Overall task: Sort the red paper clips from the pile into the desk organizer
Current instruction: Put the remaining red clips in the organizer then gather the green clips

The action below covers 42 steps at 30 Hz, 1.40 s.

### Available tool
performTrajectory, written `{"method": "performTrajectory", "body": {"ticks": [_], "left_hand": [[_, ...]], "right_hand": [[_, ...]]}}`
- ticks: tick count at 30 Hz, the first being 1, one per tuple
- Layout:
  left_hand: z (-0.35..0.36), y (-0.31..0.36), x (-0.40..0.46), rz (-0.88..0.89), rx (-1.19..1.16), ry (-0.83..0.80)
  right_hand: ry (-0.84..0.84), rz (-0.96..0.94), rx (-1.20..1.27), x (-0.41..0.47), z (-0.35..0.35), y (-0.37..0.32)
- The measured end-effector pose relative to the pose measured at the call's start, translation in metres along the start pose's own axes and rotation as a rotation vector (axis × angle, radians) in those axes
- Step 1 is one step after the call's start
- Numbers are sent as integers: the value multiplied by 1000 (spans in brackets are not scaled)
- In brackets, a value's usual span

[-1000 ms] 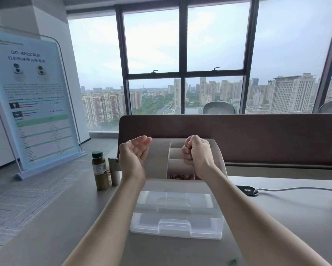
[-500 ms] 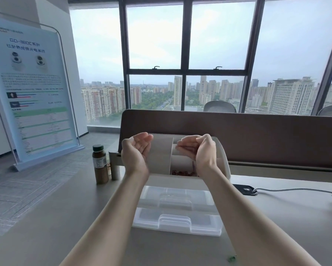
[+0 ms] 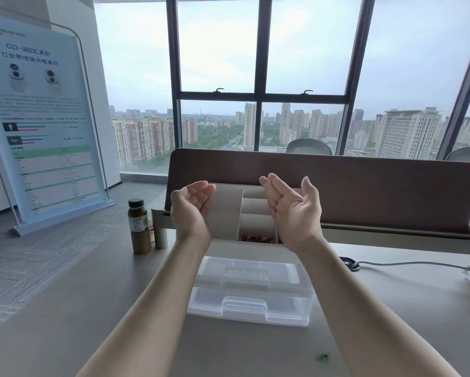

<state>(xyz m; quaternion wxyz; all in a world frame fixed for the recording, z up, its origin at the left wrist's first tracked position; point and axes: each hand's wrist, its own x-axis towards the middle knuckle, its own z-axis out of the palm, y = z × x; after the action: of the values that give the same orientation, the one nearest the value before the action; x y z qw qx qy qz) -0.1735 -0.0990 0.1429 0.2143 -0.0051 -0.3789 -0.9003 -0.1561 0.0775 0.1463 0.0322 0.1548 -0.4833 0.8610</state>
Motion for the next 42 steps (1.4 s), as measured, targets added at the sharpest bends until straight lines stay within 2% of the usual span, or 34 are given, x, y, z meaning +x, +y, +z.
{"method": "performTrajectory", "body": {"ticks": [6, 13, 17, 20, 25, 27, 30, 34, 36, 42], "left_hand": [[-1, 2, -3, -4, 34, -40], [-11, 11, -40, 3, 90, -179], [-34, 0, -85, -9, 168, -245], [-55, -26, -122, -66, 259, -273], [-73, -85, -185, -206, 479, -373], [-78, -104, -201, -200, 607, -453], [-82, -127, -220, -161, 951, -662], [-69, -150, -232, 103, 1563, -1034], [-61, -161, -233, 153, 1648, -1143], [-37, -187, -231, 161, 1657, -1281]], "right_hand": [[11, -46, -60, 1, 3, 3], [192, -311, -343, -40, 9, -3], [319, -434, -478, -93, -23, -10], [376, -354, -545, -136, -63, -8], [422, -76, -603, -200, -128, -2], [440, -2, -597, -217, -145, -4], [471, 54, -572, -236, -166, -6], [529, 58, -548, -254, -193, -9], [592, 16, -517, -260, -204, -16], [686, -5, -417, -273, -243, -34]]}}
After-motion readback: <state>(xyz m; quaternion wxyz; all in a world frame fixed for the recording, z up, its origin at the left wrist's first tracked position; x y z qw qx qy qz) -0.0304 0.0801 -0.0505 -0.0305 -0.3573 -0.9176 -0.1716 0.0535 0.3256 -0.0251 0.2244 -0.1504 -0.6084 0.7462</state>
